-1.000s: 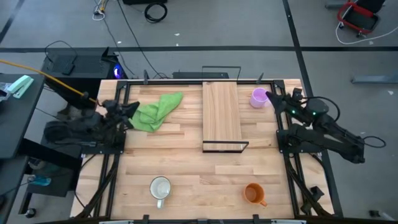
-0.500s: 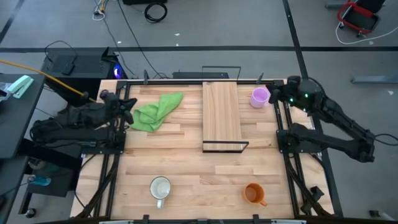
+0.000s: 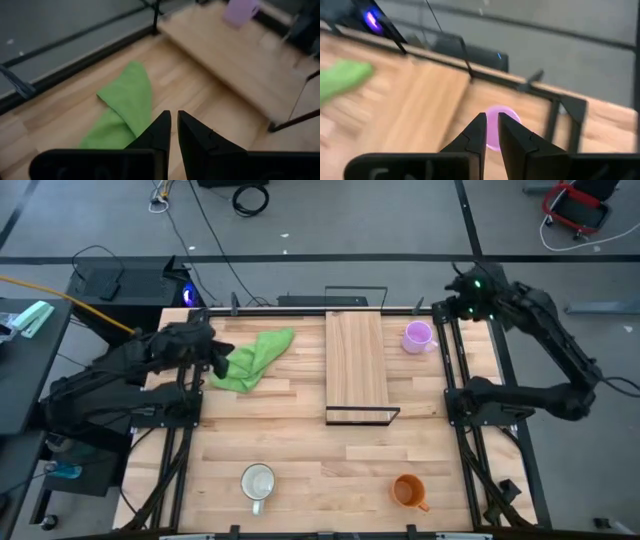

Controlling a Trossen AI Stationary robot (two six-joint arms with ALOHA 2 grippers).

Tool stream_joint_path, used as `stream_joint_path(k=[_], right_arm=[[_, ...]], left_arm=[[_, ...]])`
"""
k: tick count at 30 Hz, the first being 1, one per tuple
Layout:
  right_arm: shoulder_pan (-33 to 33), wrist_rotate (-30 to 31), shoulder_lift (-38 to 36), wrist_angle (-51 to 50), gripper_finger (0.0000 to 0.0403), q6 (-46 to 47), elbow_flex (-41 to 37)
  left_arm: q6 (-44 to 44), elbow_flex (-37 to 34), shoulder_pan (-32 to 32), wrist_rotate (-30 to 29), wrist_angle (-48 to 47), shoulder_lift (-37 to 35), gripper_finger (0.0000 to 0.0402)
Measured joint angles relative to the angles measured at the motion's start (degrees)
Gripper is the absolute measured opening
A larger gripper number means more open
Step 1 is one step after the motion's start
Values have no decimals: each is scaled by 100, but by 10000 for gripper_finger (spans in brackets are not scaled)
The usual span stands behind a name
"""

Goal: Stack small to large cups/mugs on shelf
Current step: Put the pink mug on the shelf

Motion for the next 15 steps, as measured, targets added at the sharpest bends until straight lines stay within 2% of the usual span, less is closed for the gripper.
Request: stream_joint_path(k=[8,11,15], right_arm=[[-834,-412,1392,-1256,56,-521,917],[-874,-412,1674,-1715,56,-438,1191],[-846,-455,1815,-1780,56,-182,1279]], left_arm=[[563,0,399,368,235,607,50],[599,0,443,379,361,662,53],[613,0,476,383,522,662,53]])
